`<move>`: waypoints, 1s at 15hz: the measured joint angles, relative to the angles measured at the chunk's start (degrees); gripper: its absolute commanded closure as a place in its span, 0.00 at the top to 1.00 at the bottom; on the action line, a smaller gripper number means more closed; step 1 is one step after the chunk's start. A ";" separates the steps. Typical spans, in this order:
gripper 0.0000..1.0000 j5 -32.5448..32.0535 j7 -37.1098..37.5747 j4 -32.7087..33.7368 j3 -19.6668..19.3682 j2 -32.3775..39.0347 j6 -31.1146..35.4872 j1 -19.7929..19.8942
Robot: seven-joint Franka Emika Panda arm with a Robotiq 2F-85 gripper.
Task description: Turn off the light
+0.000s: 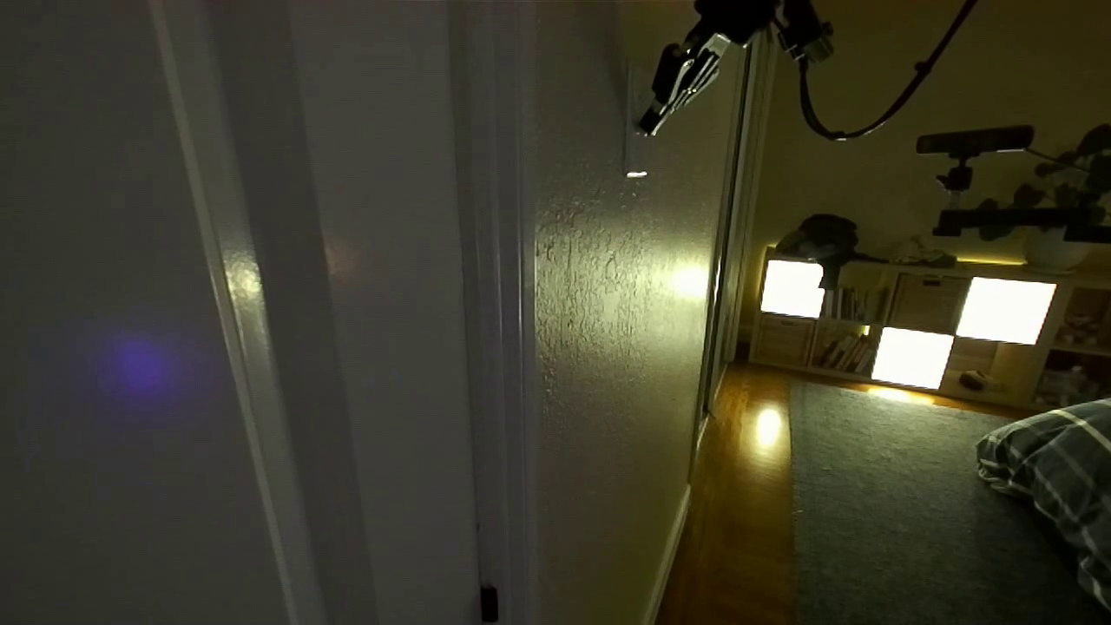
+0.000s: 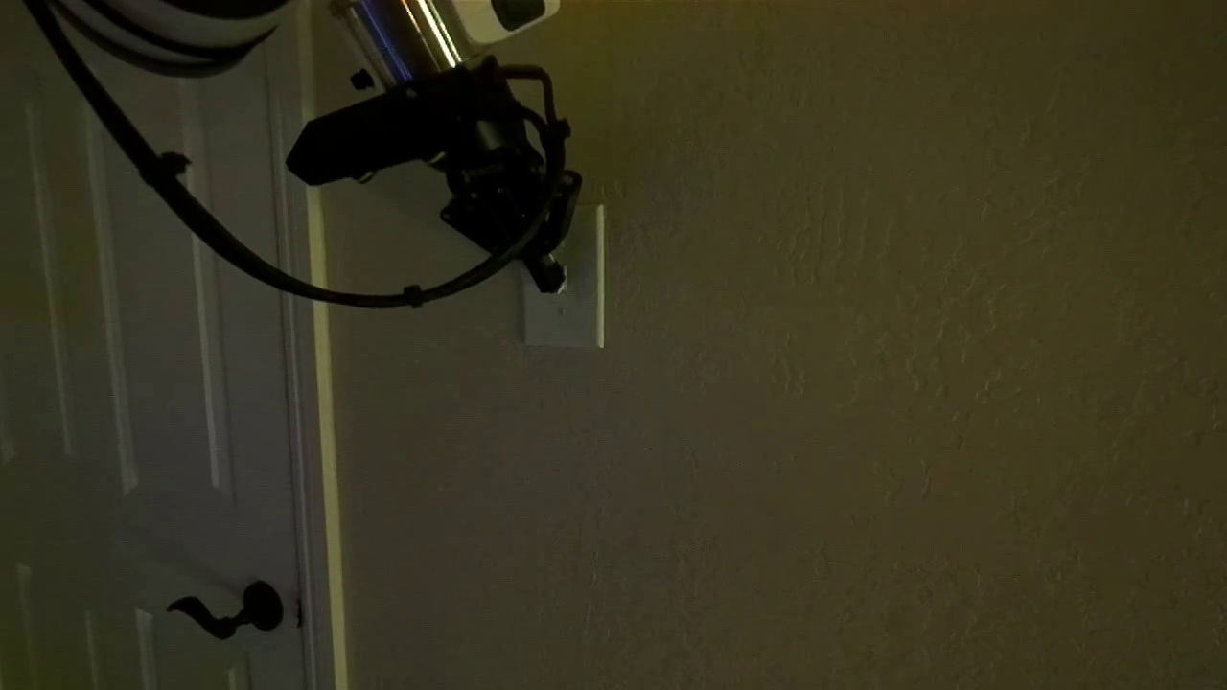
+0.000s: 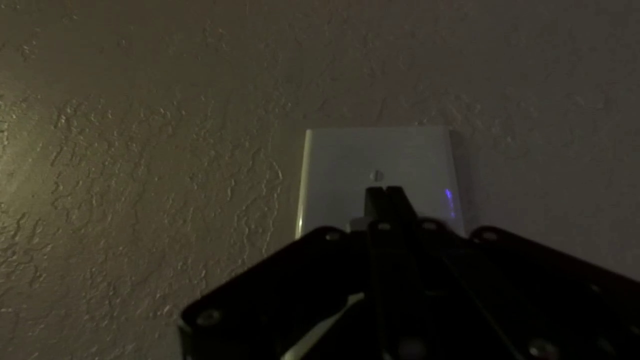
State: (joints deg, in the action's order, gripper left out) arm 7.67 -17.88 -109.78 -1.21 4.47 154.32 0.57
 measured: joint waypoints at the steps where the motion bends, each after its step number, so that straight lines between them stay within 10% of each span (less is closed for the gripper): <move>1: 0.04 -0.01 -0.21 0.00 0.12 -0.23 -1.10 0.00; 10: 0.04 -0.26 -2.21 -0.20 1.20 -5.68 -23.30 -0.09; 11: 0.29 -0.46 -2.21 -0.37 1.12 -5.85 -25.65 -0.06; 15: 0.48 -3.49 -2.11 -2.05 0.91 -5.89 -31.76 -0.04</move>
State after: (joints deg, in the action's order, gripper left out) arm 4.18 -19.99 -111.83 -0.31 -1.41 122.57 0.53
